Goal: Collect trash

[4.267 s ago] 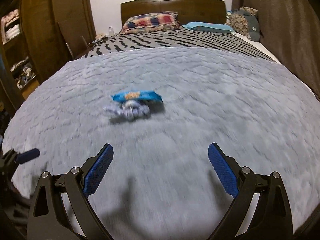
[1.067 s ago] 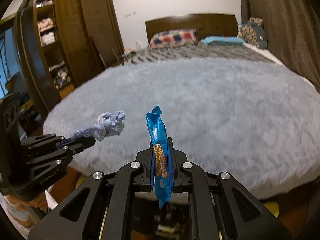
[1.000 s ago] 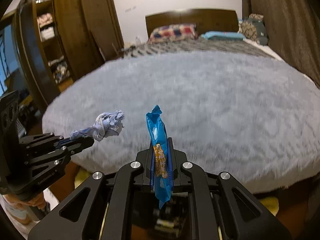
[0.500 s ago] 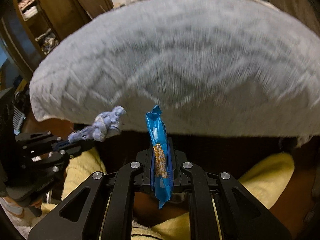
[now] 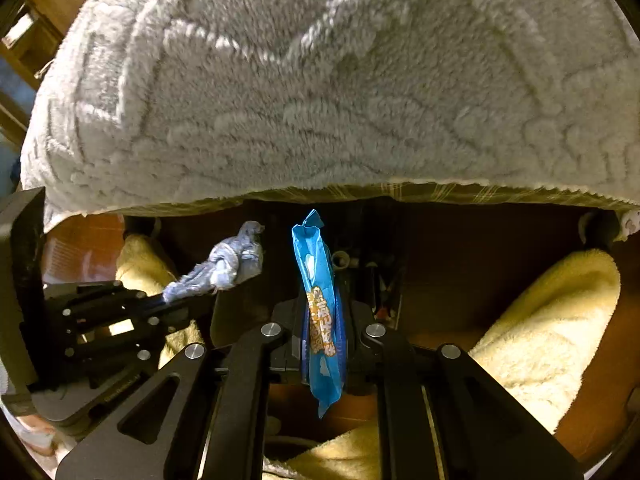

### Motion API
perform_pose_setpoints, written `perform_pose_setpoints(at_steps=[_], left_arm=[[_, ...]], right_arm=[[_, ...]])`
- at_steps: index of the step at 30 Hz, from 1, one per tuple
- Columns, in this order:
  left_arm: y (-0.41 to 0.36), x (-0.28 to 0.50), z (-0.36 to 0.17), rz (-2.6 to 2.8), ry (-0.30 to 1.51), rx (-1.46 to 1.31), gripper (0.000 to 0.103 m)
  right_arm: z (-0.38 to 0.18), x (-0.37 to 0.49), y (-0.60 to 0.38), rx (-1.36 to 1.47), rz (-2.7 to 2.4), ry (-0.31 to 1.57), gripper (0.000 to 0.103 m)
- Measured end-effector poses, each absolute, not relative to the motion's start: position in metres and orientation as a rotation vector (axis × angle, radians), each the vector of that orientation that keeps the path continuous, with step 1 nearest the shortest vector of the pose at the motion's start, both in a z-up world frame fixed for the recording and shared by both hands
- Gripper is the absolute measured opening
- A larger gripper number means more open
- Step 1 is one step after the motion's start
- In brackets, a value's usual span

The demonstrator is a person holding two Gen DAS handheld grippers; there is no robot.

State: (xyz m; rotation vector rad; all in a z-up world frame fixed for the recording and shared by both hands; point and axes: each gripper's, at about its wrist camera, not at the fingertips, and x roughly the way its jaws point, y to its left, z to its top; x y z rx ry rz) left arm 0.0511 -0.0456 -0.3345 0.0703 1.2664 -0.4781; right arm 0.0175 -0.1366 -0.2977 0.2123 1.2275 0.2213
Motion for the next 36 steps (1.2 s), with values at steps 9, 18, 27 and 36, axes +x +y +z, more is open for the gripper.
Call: perform_pose_setpoints(at_steps=[9, 18, 27, 36], left_arm=[[-0.037, 0.059, -0.337, -0.45, 1.28, 0.049, 0.02], [-0.023, 0.05, -0.285, -0.397, 1.17, 0.065, 0.042], [-0.001, 0.019, -0.163, -0.287, 0.855, 0.099, 0.095], [0.002, -0.014, -0.06, -0.243, 0.573, 0.068, 0.095]], right_arm=[[-0.292, 0.025, -0.146, 0.231, 0.186, 1.219, 0.018], [-0.233, 0.019, -0.167, 0.226, 0.155, 1.097, 0.071], [-0.129, -0.003, -0.187, 0.153, 0.045, 0.831, 0.1], [-0.026, -0.045, -0.188, 0.085, -0.027, 0.529, 0.1]])
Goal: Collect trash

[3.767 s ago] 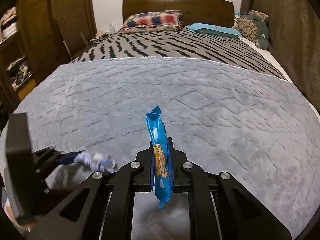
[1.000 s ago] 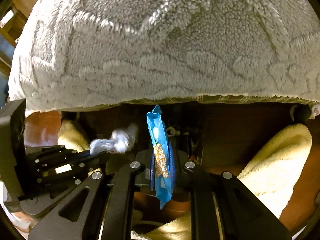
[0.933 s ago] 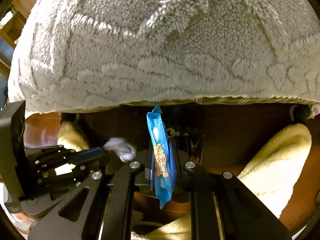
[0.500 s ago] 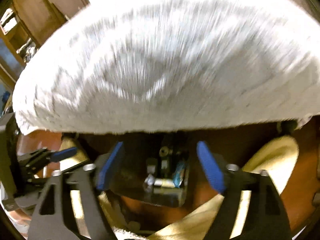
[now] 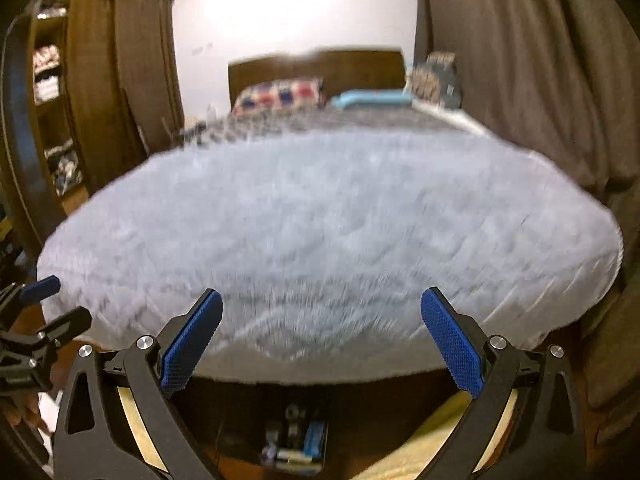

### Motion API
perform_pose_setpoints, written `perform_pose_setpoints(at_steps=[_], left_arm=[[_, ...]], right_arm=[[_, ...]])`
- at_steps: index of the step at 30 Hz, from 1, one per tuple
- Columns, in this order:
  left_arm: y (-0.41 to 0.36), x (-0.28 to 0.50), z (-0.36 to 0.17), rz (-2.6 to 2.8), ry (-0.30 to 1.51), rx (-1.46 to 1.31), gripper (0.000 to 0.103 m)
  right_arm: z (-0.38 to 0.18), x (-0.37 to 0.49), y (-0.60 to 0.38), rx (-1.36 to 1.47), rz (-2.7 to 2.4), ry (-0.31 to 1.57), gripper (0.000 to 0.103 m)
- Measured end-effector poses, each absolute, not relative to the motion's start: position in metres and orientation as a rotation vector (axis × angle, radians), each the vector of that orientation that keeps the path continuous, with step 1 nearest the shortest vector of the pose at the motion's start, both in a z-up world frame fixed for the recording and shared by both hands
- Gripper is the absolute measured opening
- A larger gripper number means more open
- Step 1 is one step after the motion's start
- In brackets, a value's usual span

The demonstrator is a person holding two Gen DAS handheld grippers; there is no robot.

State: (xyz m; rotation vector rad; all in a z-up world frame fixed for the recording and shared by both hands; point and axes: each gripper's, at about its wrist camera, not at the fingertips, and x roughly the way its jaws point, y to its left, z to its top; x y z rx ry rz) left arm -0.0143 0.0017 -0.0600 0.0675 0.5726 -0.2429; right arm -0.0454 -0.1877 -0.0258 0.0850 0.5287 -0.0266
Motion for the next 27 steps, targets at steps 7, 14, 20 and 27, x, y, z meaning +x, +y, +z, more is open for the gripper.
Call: perform_pose_setpoints(at_steps=[7, 14, 20, 27], left_arm=[[-0.002, -0.046, -0.015, -0.196, 0.437, 0.05, 0.095], [0.0, -0.063, 0.009, -0.18, 0.364, 0.03, 0.095], [0.005, -0.068, 0.014, -0.169, 0.343, 0.012, 0.095], [0.009, -0.066, 0.013, -0.152, 0.342, 0.006, 0.095]], right_arm=[[0.01, -0.078, -0.184, 0.033, -0.056, 0.4, 0.1], [0.029, -0.097, -0.18, 0.02, -0.099, 0.335, 0.1], [0.034, -0.102, -0.178, 0.02, -0.095, 0.317, 0.1], [0.035, -0.104, -0.179, 0.024, -0.094, 0.316, 0.1]])
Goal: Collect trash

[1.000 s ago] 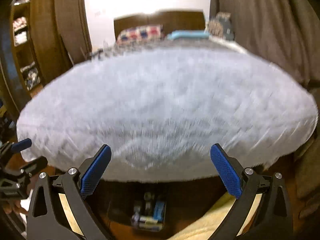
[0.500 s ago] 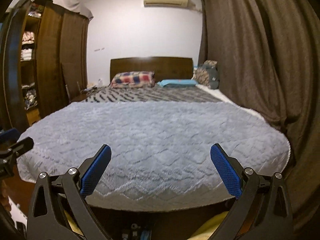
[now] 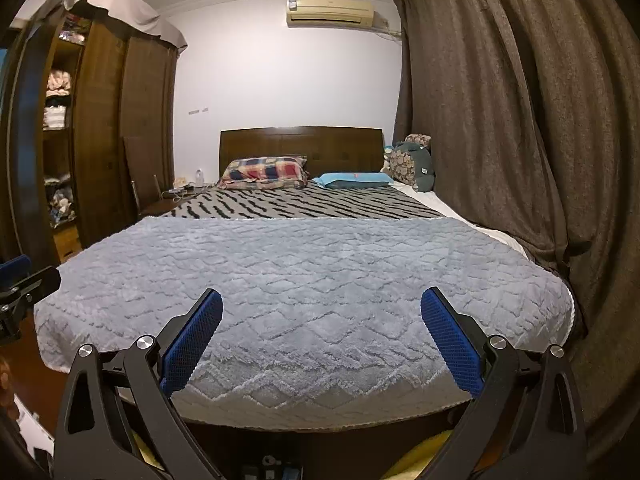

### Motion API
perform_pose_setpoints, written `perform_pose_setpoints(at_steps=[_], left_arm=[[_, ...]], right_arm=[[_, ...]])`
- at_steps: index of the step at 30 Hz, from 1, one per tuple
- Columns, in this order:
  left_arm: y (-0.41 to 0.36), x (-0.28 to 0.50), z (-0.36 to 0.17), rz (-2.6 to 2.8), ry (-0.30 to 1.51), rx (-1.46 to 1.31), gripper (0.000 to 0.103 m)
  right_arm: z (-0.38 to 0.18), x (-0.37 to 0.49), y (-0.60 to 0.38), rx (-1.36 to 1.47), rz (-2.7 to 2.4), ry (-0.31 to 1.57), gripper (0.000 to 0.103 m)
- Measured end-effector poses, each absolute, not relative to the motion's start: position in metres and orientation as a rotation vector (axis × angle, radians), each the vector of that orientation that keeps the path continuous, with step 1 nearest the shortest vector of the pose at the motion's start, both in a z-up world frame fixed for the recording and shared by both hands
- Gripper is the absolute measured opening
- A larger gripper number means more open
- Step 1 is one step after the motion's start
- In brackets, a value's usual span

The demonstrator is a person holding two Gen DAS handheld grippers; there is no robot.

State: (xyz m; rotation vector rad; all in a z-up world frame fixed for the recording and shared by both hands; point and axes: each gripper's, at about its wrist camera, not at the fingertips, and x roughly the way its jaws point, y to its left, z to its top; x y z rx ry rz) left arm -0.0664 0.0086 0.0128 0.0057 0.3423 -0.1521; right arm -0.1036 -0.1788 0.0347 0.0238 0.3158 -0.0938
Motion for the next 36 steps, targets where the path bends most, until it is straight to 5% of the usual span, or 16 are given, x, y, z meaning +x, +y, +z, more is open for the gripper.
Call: perform_pose_setpoints(at_steps=[36], left_arm=[[0.0074, -0.0682, 0.0168, -0.13, 0.337, 0.009, 0.095]], right_arm=[[0.0346, -0.1025, -0.1859, 0.068, -0.1, 0.323, 0.1]])
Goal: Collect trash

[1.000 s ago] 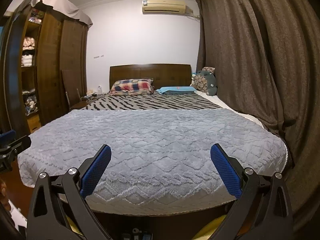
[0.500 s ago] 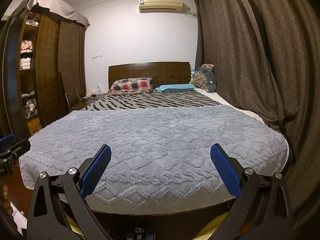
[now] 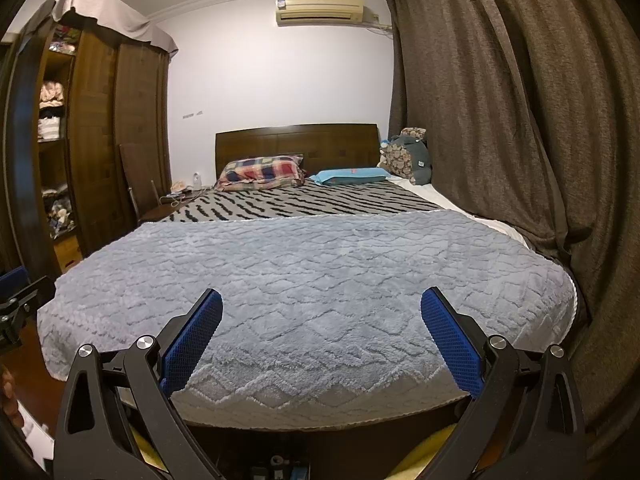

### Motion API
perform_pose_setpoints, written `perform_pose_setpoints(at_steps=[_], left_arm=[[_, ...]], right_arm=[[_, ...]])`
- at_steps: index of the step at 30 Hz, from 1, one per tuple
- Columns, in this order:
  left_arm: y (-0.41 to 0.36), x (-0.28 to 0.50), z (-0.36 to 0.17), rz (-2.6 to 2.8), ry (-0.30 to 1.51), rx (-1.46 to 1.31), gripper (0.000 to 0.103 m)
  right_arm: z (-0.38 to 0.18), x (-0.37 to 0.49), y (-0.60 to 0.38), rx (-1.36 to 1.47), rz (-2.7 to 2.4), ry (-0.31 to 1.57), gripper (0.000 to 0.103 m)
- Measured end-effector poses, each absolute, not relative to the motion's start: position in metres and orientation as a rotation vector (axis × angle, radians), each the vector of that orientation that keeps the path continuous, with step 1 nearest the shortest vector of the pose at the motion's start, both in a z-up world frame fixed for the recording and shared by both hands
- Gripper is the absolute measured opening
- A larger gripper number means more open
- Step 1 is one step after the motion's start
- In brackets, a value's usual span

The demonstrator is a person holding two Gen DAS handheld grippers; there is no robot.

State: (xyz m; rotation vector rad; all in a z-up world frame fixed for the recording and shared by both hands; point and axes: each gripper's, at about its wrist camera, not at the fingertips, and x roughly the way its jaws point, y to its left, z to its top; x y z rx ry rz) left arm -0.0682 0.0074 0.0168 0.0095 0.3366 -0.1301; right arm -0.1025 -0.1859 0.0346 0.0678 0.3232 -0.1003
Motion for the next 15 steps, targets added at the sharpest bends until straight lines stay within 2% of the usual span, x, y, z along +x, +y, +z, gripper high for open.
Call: perform_pose_setpoints(at_steps=[15], left_arm=[[0.0075, -0.0687, 0.0177, -0.131, 0.335, 0.011, 0.095]], right_arm=[[0.033, -0.1033, -0.1852, 0.07, -0.107, 0.318, 0.1]])
